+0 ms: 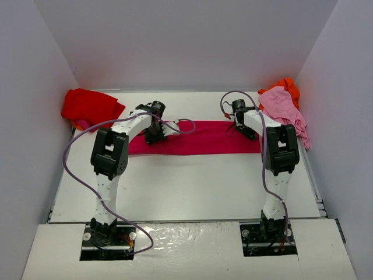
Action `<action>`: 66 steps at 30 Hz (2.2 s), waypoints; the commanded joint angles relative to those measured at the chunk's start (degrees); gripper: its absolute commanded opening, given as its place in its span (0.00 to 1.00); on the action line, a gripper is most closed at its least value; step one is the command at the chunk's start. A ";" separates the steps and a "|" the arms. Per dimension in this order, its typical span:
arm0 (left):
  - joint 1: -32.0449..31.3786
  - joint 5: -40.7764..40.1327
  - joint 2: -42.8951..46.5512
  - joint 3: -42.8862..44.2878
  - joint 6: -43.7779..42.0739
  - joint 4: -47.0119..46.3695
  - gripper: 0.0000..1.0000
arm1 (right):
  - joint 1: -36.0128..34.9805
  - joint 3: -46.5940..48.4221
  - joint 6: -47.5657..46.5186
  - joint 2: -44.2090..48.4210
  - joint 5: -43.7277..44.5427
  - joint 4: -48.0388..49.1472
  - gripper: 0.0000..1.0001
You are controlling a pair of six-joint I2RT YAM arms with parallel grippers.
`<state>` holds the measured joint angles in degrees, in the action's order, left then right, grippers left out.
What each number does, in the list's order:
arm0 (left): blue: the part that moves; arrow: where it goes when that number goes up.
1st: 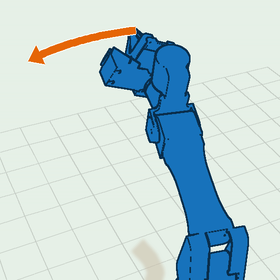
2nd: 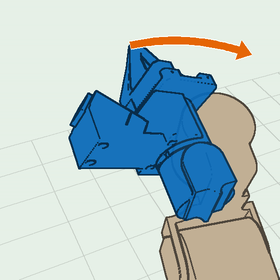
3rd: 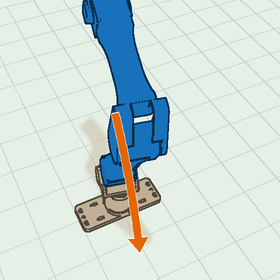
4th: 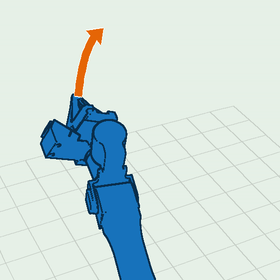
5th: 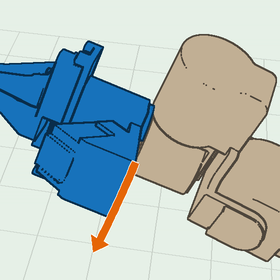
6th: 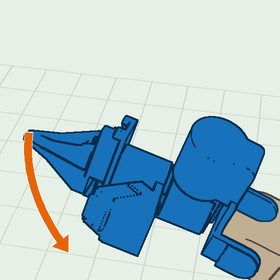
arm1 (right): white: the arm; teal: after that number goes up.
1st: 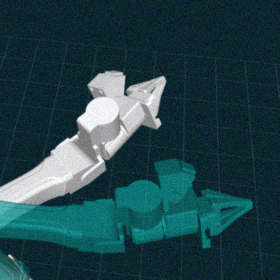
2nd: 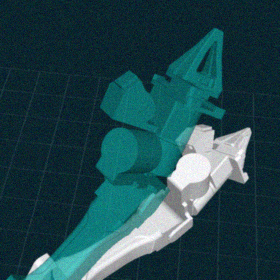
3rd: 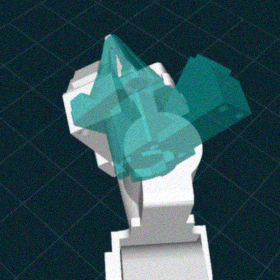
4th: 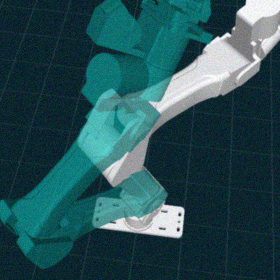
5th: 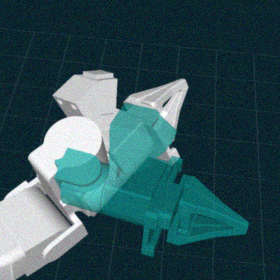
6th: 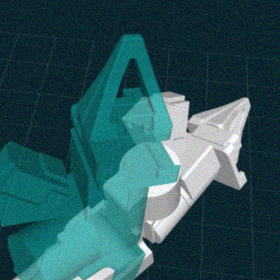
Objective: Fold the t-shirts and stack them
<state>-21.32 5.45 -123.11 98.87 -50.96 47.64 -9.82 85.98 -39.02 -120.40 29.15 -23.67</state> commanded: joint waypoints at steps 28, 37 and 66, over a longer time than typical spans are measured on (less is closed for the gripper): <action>-3.17 -7.87 0.66 10.44 -1.27 -7.86 0.00 | 0.07 -1.15 0.47 3.01 0.10 0.65 0.46; -5.69 -11.14 -9.10 22.08 -4.24 -10.12 0.00 | -0.02 -0.43 0.86 1.12 0.71 0.65 0.46; -5.57 -25.87 7.21 12.84 12.59 -17.27 0.10 | -0.10 16.31 -1.18 -1.01 -1.75 3.63 0.07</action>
<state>-26.80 -21.62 -130.32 118.21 -44.42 21.41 -9.78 95.10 -38.93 -120.40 28.60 -21.37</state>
